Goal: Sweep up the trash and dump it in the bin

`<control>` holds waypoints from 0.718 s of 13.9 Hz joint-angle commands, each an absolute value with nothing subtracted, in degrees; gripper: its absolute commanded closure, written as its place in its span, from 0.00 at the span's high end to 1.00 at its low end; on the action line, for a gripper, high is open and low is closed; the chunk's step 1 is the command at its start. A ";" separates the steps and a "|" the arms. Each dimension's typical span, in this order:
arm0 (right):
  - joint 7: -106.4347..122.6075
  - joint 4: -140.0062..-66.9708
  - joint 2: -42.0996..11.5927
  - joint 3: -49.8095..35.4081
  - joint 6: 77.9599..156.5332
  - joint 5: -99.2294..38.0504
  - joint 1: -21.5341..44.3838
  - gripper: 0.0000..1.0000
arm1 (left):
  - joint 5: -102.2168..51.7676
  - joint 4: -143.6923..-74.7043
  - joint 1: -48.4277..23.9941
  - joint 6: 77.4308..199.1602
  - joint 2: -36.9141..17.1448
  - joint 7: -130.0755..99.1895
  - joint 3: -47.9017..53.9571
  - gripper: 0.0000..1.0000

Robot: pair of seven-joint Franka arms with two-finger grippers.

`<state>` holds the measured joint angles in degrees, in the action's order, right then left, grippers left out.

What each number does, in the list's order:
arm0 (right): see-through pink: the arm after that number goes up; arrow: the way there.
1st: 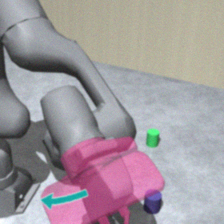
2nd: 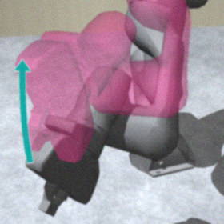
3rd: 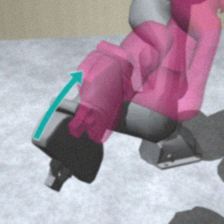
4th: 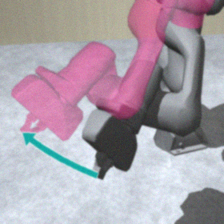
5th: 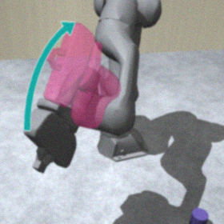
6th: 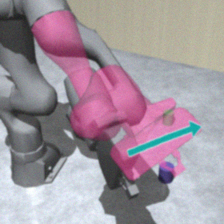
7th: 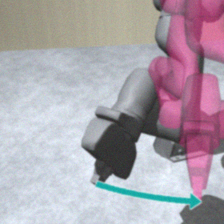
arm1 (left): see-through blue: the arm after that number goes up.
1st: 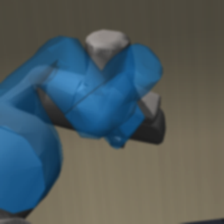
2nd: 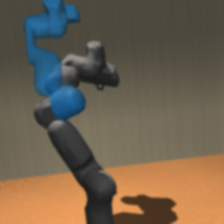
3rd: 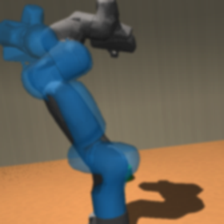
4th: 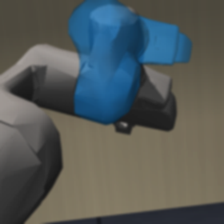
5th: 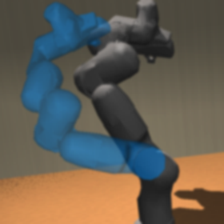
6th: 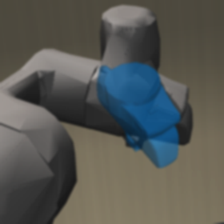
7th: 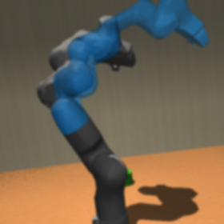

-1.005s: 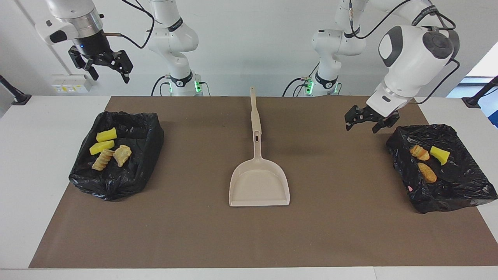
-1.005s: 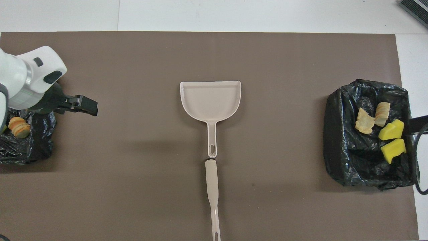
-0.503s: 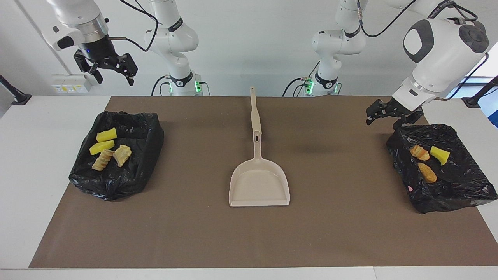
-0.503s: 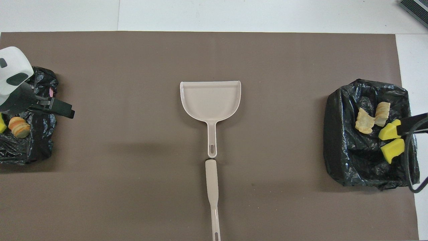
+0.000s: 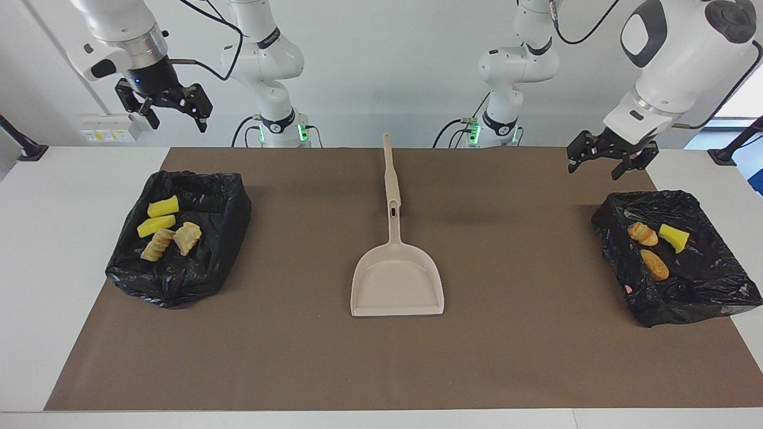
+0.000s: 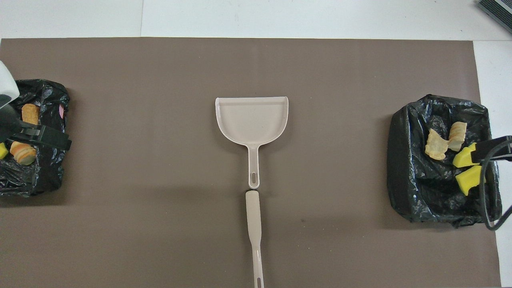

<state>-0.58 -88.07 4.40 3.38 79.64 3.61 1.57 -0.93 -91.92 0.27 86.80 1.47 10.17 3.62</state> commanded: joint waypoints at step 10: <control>1.67 -89.12 5.01 3.43 79.63 3.16 1.40 1.00 | 0.70 -93.61 -1.23 84.20 5.71 9.14 3.87 1.00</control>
<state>-0.51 -88.47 4.41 3.47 79.64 3.61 1.75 -0.38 -93.42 -0.73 83.74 5.12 9.59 4.11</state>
